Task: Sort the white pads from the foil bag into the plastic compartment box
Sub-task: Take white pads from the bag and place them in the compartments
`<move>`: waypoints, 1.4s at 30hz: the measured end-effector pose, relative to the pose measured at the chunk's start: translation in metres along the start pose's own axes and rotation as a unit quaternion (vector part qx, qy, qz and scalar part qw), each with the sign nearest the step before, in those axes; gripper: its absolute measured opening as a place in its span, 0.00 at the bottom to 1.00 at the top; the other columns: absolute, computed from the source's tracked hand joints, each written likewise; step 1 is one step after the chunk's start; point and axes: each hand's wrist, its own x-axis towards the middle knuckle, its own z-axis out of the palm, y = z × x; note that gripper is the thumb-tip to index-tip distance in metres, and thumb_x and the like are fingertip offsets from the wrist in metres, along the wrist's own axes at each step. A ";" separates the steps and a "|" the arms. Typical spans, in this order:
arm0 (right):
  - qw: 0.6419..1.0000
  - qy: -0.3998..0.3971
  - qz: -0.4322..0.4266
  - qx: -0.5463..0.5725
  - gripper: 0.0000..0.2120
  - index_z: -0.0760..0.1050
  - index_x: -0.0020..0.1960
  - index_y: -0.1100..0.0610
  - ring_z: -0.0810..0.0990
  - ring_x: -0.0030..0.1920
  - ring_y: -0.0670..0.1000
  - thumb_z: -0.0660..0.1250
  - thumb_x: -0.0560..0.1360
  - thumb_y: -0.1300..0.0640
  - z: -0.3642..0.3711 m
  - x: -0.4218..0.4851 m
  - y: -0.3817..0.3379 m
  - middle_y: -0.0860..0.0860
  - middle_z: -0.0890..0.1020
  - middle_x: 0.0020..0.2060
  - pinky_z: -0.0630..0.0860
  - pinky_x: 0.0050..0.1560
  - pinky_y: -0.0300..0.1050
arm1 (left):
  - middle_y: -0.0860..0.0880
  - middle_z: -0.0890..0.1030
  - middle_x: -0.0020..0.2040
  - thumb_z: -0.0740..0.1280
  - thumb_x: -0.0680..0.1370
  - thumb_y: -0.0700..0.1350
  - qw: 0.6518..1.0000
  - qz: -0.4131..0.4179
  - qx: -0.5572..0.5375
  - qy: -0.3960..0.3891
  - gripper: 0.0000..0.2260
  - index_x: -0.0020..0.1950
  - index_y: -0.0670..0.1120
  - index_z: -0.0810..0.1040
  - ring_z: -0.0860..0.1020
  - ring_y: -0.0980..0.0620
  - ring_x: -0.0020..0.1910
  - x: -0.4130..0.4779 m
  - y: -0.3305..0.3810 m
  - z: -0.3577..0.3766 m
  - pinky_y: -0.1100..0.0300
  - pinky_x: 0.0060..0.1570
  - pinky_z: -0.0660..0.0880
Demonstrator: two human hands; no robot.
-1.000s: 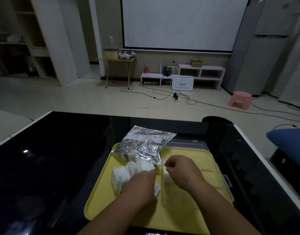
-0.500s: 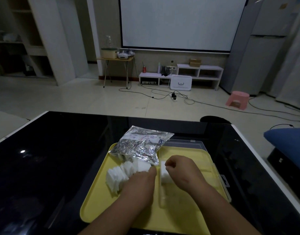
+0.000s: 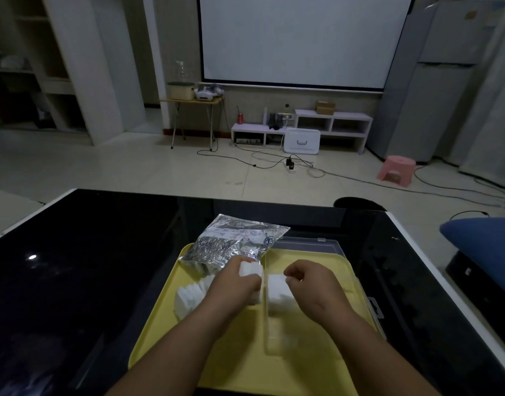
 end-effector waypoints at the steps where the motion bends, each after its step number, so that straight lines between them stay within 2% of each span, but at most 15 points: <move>1: 1.000 0.002 0.002 0.012 0.09 0.80 0.54 0.50 0.78 0.49 0.46 0.65 0.77 0.56 -0.001 0.000 0.000 0.46 0.82 0.49 0.73 0.47 0.39 | 0.46 0.77 0.47 0.65 0.71 0.37 0.999 -0.016 -0.049 -0.012 0.14 0.52 0.52 0.74 0.77 0.48 0.40 -0.001 0.002 -0.001 0.58 0.33 0.75; 6: 0.999 0.004 0.011 0.039 0.07 0.81 0.52 0.50 0.79 0.47 0.45 0.65 0.76 0.56 -0.002 0.001 0.000 0.44 0.81 0.45 0.74 0.46 0.40 | 0.43 0.74 0.44 0.59 0.74 0.31 0.978 -0.069 -0.193 -0.041 0.12 0.53 0.42 0.75 0.74 0.46 0.39 -0.001 0.008 -0.001 0.59 0.30 0.73; 10: 0.998 0.000 0.013 0.054 0.06 0.81 0.50 0.51 0.79 0.46 0.46 0.65 0.76 0.56 -0.003 -0.002 -0.001 0.44 0.81 0.43 0.74 0.45 0.40 | 0.40 0.75 0.44 0.55 0.72 0.31 0.965 -0.091 -0.245 -0.012 0.16 0.50 0.41 0.78 0.73 0.44 0.40 0.006 0.004 0.000 0.58 0.33 0.72; 12: 0.998 -0.003 0.014 0.068 0.06 0.81 0.49 0.51 0.79 0.46 0.45 0.66 0.76 0.55 -0.003 -0.002 -0.003 0.44 0.82 0.43 0.75 0.45 0.42 | 0.39 0.77 0.45 0.55 0.72 0.30 0.969 -0.089 -0.230 0.006 0.18 0.49 0.44 0.80 0.74 0.43 0.40 0.010 0.000 -0.001 0.57 0.35 0.71; 14: 0.996 -0.004 0.018 0.089 0.05 0.82 0.47 0.51 0.79 0.45 0.45 0.66 0.75 0.56 -0.003 -0.002 -0.006 0.44 0.82 0.42 0.76 0.46 0.43 | 0.39 0.79 0.50 0.56 0.72 0.31 0.978 -0.072 -0.194 0.007 0.21 0.54 0.48 0.81 0.75 0.43 0.43 0.011 -0.002 -0.001 0.56 0.35 0.70; 17: 0.990 0.003 0.034 0.139 0.04 0.81 0.47 0.52 0.80 0.46 0.47 0.68 0.75 0.57 -0.006 -0.002 -0.009 0.46 0.83 0.42 0.78 0.48 0.46 | 0.44 0.80 0.52 0.59 0.73 0.31 0.990 -0.041 -0.131 0.005 0.26 0.62 0.55 0.78 0.77 0.44 0.41 0.013 -0.003 -0.001 0.54 0.37 0.74; 21: 0.976 -0.005 0.068 0.206 0.02 0.77 0.47 0.52 0.81 0.43 0.51 0.67 0.75 0.56 -0.010 -0.005 -0.011 0.50 0.84 0.42 0.79 0.45 0.52 | 0.43 0.82 0.52 0.67 0.74 0.31 0.992 -0.012 -0.128 -0.001 0.26 0.65 0.57 0.73 0.82 0.42 0.43 0.013 -0.005 0.002 0.54 0.34 0.76; 24: 0.963 -0.034 0.082 0.256 0.06 0.73 0.50 0.54 0.82 0.43 0.51 0.67 0.76 0.53 -0.011 -0.008 -0.013 0.53 0.84 0.44 0.79 0.47 0.51 | 0.43 0.83 0.48 0.70 0.73 0.31 0.990 -0.001 -0.140 0.019 0.21 0.60 0.50 0.72 0.83 0.43 0.43 0.010 -0.002 0.008 0.51 0.39 0.80; 27: 0.952 -0.059 0.098 0.284 0.10 0.71 0.53 0.55 0.84 0.44 0.52 0.68 0.76 0.51 -0.013 -0.010 -0.014 0.55 0.83 0.44 0.81 0.45 0.48 | 0.43 0.80 0.44 0.70 0.73 0.32 0.989 0.004 -0.145 0.034 0.14 0.51 0.45 0.71 0.81 0.46 0.38 0.009 0.002 0.015 0.55 0.35 0.78; 29: 0.949 -0.059 0.100 0.293 0.11 0.70 0.53 0.56 0.84 0.42 0.53 0.70 0.76 0.54 -0.015 -0.010 -0.012 0.56 0.84 0.43 0.82 0.45 0.49 | 0.44 0.77 0.42 0.70 0.73 0.33 0.988 0.002 -0.148 0.038 0.10 0.46 0.44 0.71 0.78 0.45 0.38 0.012 0.002 0.019 0.51 0.39 0.77; 32: 0.940 -0.039 0.100 0.323 0.11 0.70 0.52 0.61 0.83 0.40 0.56 0.71 0.74 0.62 -0.019 -0.009 -0.009 0.62 0.83 0.43 0.82 0.45 0.55 | 0.46 0.75 0.37 0.70 0.74 0.35 0.992 0.008 -0.122 0.045 0.08 0.39 0.44 0.74 0.74 0.48 0.36 0.015 0.001 0.026 0.53 0.37 0.73; 34: 0.947 -0.010 0.093 0.309 0.09 0.72 0.49 0.60 0.83 0.42 0.61 0.71 0.73 0.64 -0.021 -0.006 -0.004 0.62 0.83 0.43 0.82 0.46 0.59 | 0.46 0.77 0.36 0.70 0.73 0.35 0.993 0.020 -0.104 0.051 0.07 0.39 0.45 0.76 0.74 0.49 0.35 0.015 0.002 0.031 0.55 0.37 0.73; 36: 0.962 0.013 0.074 0.262 0.07 0.73 0.45 0.57 0.83 0.41 0.60 0.71 0.73 0.63 -0.023 -0.002 0.000 0.58 0.84 0.39 0.81 0.44 0.59 | 0.46 0.79 0.37 0.71 0.73 0.34 0.994 0.037 -0.090 0.050 0.06 0.40 0.45 0.78 0.75 0.50 0.35 0.016 0.003 0.035 0.56 0.37 0.74; 39: 0.979 0.035 0.051 0.193 0.08 0.73 0.40 0.52 0.76 0.31 0.50 0.69 0.73 0.61 -0.024 0.002 0.008 0.51 0.82 0.34 0.75 0.33 0.50 | 0.47 0.80 0.38 0.70 0.73 0.34 0.996 0.060 -0.063 0.034 0.06 0.43 0.45 0.78 0.77 0.51 0.34 0.019 0.004 0.043 0.52 0.40 0.78; 42: 0.989 0.044 0.039 0.133 0.06 0.76 0.41 0.51 0.73 0.30 0.45 0.68 0.74 0.60 -0.024 0.006 0.016 0.48 0.82 0.37 0.68 0.32 0.41 | 0.48 0.81 0.38 0.71 0.73 0.36 0.996 0.083 -0.008 0.033 0.08 0.42 0.48 0.77 0.79 0.49 0.35 0.025 -0.001 0.052 0.46 0.46 0.80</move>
